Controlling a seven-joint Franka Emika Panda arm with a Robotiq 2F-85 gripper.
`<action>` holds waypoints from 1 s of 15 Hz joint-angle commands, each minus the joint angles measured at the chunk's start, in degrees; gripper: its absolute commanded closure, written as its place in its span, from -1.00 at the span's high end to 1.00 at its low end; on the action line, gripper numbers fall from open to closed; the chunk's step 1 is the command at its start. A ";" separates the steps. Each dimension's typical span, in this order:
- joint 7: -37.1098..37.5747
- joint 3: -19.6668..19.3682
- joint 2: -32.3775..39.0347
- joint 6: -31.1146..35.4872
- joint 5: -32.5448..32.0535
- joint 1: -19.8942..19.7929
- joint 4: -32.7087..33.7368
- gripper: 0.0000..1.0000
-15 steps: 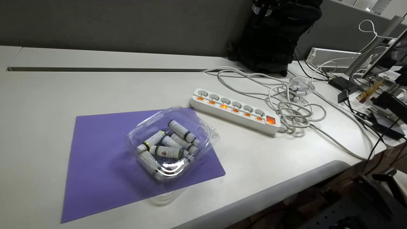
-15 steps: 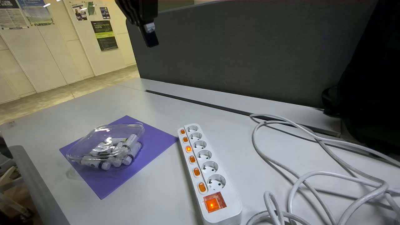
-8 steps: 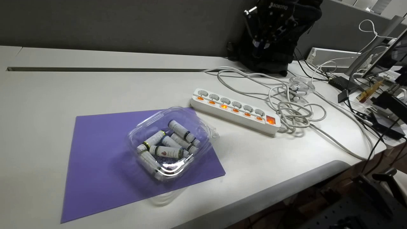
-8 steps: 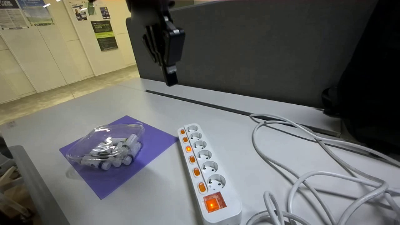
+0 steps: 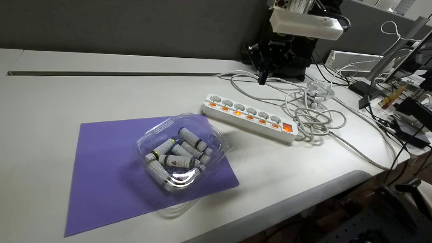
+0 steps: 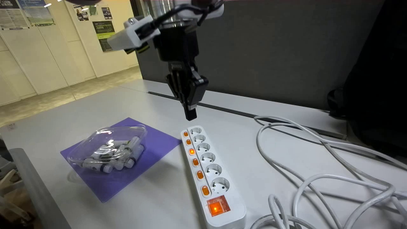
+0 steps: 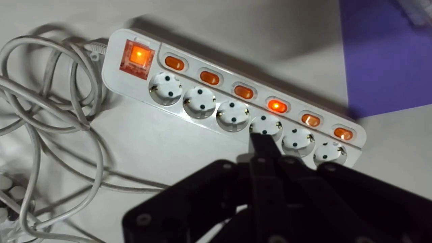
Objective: Turn off the third switch from the left on the white extension cable
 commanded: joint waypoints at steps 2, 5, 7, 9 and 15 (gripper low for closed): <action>1.53 -1.48 6.28 0.12 -0.54 2.05 3.49 -1.00; 1.29 -1.73 9.72 -0.47 -0.32 3.16 4.79 -1.00; 1.16 -1.87 11.78 -0.69 -0.08 3.77 5.64 -1.00; 1.04 -2.04 13.40 -0.66 0.20 4.29 6.46 -1.00; 0.87 -2.32 16.14 0.07 0.64 5.34 8.88 -1.00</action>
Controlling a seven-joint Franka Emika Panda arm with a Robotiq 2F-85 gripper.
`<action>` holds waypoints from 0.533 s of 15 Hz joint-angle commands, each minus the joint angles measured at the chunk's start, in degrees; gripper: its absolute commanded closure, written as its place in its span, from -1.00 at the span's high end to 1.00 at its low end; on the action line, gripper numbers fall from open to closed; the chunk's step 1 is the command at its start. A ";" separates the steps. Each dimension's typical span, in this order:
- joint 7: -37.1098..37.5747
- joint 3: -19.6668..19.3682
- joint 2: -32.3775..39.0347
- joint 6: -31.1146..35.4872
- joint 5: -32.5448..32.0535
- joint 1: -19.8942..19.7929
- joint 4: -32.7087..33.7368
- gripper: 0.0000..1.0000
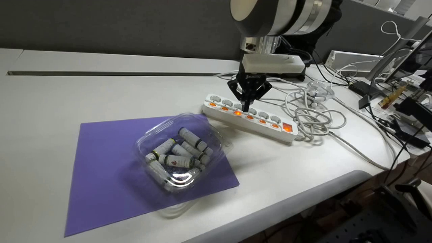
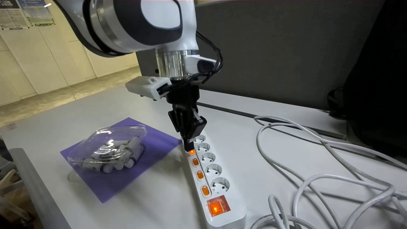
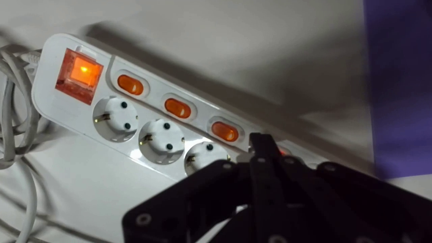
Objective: Turn off the third switch from the left on the white extension cable
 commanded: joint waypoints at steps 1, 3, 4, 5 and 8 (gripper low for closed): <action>0.65 -0.67 1.71 -0.69 0.69 0.92 2.61 -1.00; 0.52 -0.64 2.38 -0.92 0.92 0.97 3.25 -1.00; 0.36 -0.57 2.64 -1.04 1.07 0.93 3.48 -1.00; 0.38 -0.61 2.92 -1.15 1.08 0.99 3.74 -1.00; 0.40 -0.65 3.95 -1.66 1.23 1.16 4.64 -1.00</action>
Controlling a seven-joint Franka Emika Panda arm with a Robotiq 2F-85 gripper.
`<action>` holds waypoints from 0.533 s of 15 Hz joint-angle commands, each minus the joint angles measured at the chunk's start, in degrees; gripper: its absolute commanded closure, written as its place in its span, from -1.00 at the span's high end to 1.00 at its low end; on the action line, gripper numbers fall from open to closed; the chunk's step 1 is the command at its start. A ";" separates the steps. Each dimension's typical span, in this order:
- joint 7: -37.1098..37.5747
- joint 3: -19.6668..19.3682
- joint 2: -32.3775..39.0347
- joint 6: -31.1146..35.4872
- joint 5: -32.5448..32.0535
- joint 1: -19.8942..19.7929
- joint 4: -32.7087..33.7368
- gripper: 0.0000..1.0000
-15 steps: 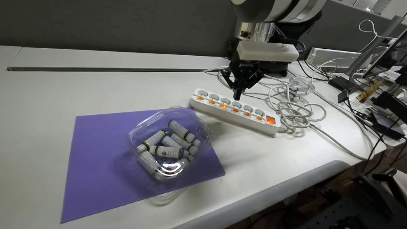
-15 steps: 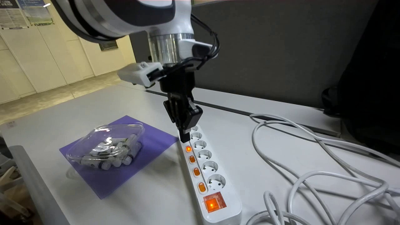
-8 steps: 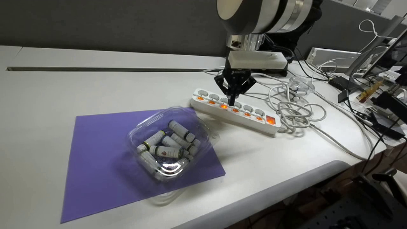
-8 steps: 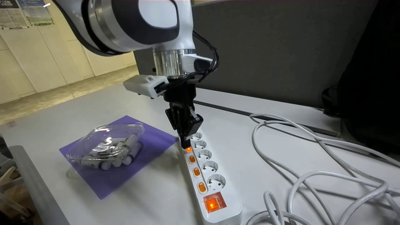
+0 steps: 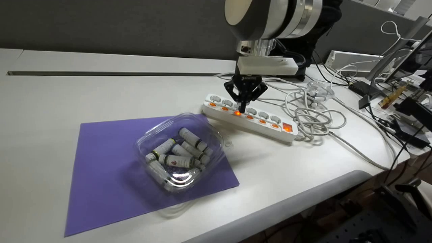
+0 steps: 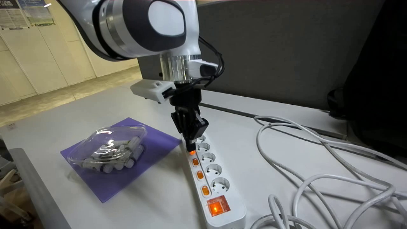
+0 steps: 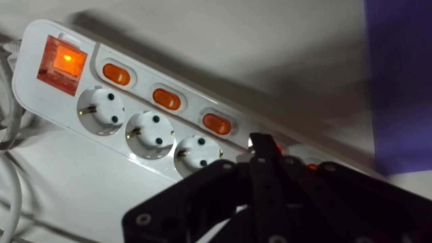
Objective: Turn off the third switch from the left on the white extension cable
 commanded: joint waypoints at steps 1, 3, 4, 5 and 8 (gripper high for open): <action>0.47 -0.67 1.59 -1.64 0.74 0.84 2.35 -1.00; 0.44 -0.68 2.11 -1.84 0.93 0.92 2.73 -1.00; 0.44 -0.69 2.36 -1.96 0.92 0.97 2.95 -1.00; 0.50 -0.74 2.49 -2.27 0.85 1.02 3.19 -1.00; 0.32 -0.65 3.46 -3.77 1.14 0.75 4.16 -1.00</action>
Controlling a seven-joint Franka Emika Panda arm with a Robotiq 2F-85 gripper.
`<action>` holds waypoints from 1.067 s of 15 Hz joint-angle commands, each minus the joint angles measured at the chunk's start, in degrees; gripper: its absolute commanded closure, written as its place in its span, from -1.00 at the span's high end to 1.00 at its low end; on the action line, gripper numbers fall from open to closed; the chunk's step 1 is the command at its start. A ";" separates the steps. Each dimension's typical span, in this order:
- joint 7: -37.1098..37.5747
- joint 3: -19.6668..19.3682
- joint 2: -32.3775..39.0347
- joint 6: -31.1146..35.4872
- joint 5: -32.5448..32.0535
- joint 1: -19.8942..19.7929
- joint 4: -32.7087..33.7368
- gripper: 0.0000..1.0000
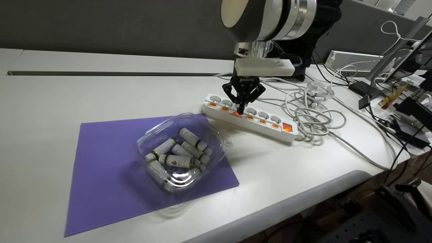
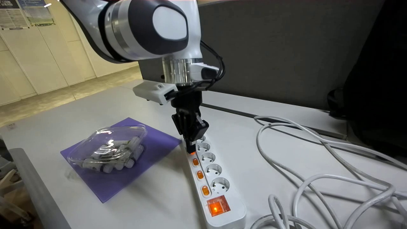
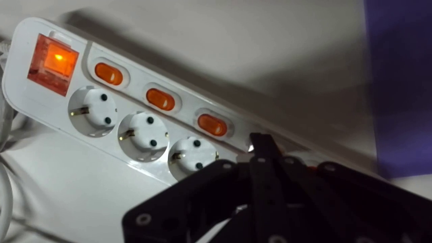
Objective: Turn off the third switch from the left on the white extension cable
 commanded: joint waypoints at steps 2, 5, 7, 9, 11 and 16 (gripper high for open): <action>0.53 -0.86 2.69 -3.54 0.62 0.47 3.32 -1.00; 1.02 -1.13 4.32 -4.89 0.42 0.55 4.89 -1.00; 1.45 -1.28 5.26 -5.77 0.41 0.58 5.91 -1.00; 2.74 -1.73 5.81 -5.48 0.10 0.99 6.48 -1.00; 3.88 -1.70 6.14 -4.42 0.98 1.02 6.71 -1.00; 3.36 -0.69 5.50 -3.03 5.80 -0.14 5.95 -1.00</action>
